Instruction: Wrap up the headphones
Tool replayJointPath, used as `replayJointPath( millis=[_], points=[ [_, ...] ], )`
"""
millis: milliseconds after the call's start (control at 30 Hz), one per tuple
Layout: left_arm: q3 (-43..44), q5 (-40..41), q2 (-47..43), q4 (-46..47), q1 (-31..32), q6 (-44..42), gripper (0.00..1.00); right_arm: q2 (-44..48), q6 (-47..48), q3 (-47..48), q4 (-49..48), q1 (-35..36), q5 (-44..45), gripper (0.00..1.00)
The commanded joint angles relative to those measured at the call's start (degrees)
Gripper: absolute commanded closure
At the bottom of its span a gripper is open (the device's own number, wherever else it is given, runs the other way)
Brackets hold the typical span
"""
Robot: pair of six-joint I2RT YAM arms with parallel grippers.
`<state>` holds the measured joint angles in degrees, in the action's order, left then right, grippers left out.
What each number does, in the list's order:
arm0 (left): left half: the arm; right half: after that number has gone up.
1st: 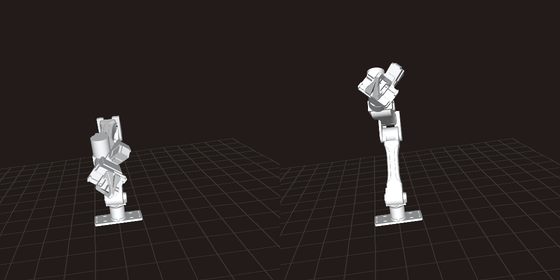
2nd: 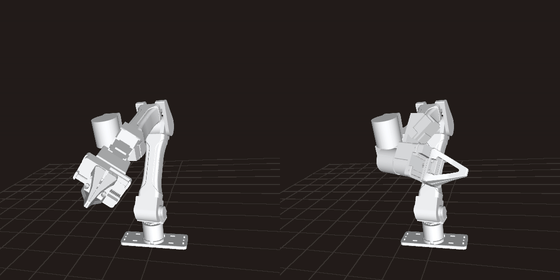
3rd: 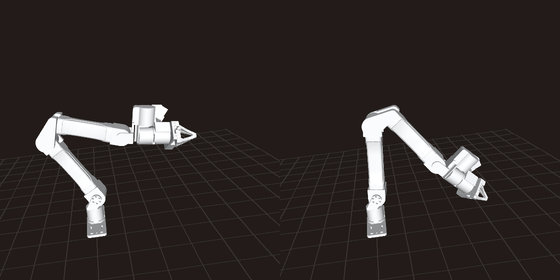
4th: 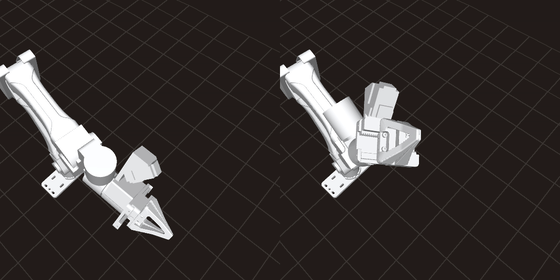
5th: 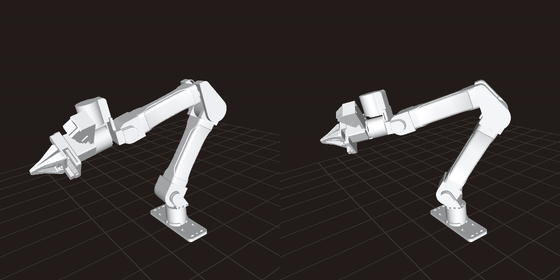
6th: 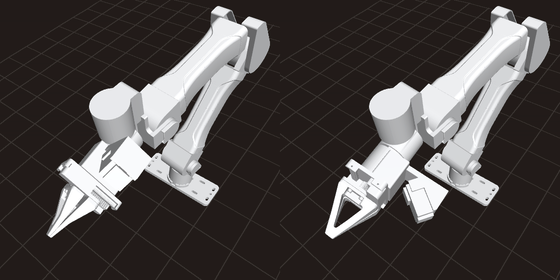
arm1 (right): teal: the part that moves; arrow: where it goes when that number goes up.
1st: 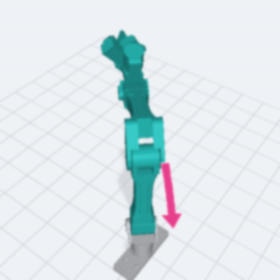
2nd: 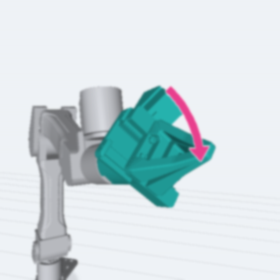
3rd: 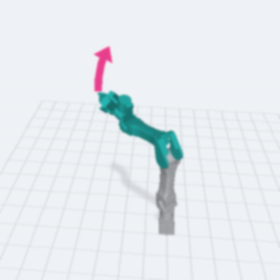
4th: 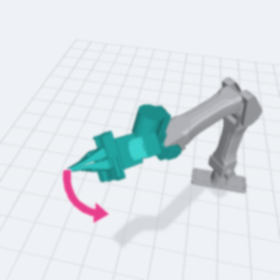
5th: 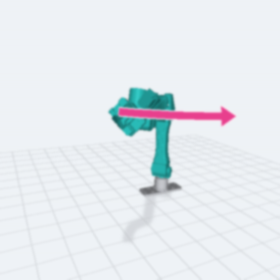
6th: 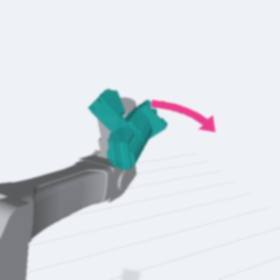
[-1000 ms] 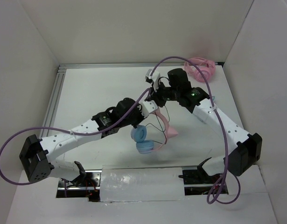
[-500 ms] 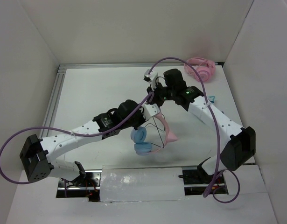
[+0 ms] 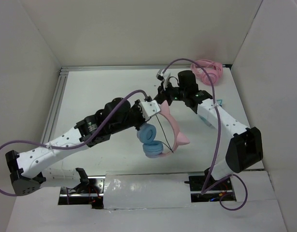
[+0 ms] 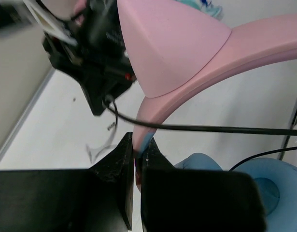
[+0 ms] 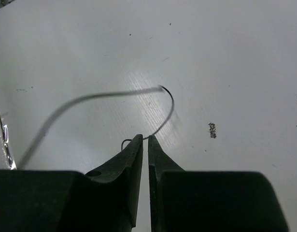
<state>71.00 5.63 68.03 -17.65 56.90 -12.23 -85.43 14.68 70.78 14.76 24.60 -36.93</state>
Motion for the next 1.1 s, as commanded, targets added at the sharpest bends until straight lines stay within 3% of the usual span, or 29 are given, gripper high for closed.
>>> replayJointPath(
  millis=[0,67,100,167,267,433,533,600,667,767,900,967,1067],
  points=[
    [6.0,-2.0,-1.8,1.9,0.6,-0.6,1.00,0.4,0.7,-1.7,-7.3,-0.3,-5.0,0.84],
    [9.0,-1.9,-1.2,-0.1,0.7,-0.4,1.00,-0.1,-1.3,-3.9,-11.1,-0.3,-7.5,0.81],
    [11.8,-3.7,-0.6,-1.4,0.7,-0.3,1.00,-0.6,-4.4,-5.0,-17.7,-0.3,-9.5,0.73],
    [14.9,-5.0,0.2,-4.9,0.7,0.1,1.00,-1.3,-8.5,-8.4,-25.9,0.3,-15.0,0.71],
    [22.5,-6.1,2.4,-9.7,0.6,1.1,1.00,-3.3,-11.3,-9.5,-33.4,3.1,-14.2,0.68],
    [29.5,-2.9,5.3,-15.7,0.7,2.9,1.00,-1.3,-13.8,-12.7,-37.5,5.5,-4.6,0.56],
    [29.3,-3.4,4.9,-15.7,0.7,3.5,1.00,4.6,-20.5,-23.5,-46.3,5.5,8.2,0.45],
    [29.5,-4.5,4.4,-16.0,0.7,3.6,1.00,9.5,-25.5,-28.2,-51.7,5.5,21.3,0.31],
    [30.2,-5.1,3.8,-16.4,0.7,3.8,1.00,13.0,-28.5,-34.1,-54.2,5.2,28.6,0.04],
    [31.6,-6.1,3.1,-17.2,0.7,3.6,1.00,19.5,-32.8,-36.4,-50.8,3.8,32.8,0.00],
    [33.2,-6.6,3.2,-18.5,0.7,3.7,1.00,24.1,-40.6,-32.0,-31.6,0.4,34.6,0.00],
    [34.4,-6.4,3.6,-19.3,0.7,3.6,1.00,26.8,-40.3,-33.6,-31.0,-0.1,33.3,0.04],
    [35.3,-6.2,4.1,-20.2,0.8,3.4,1.00,33.6,-34.4,-43.3,-37.6,2.2,33.6,0.00]
  ],
)
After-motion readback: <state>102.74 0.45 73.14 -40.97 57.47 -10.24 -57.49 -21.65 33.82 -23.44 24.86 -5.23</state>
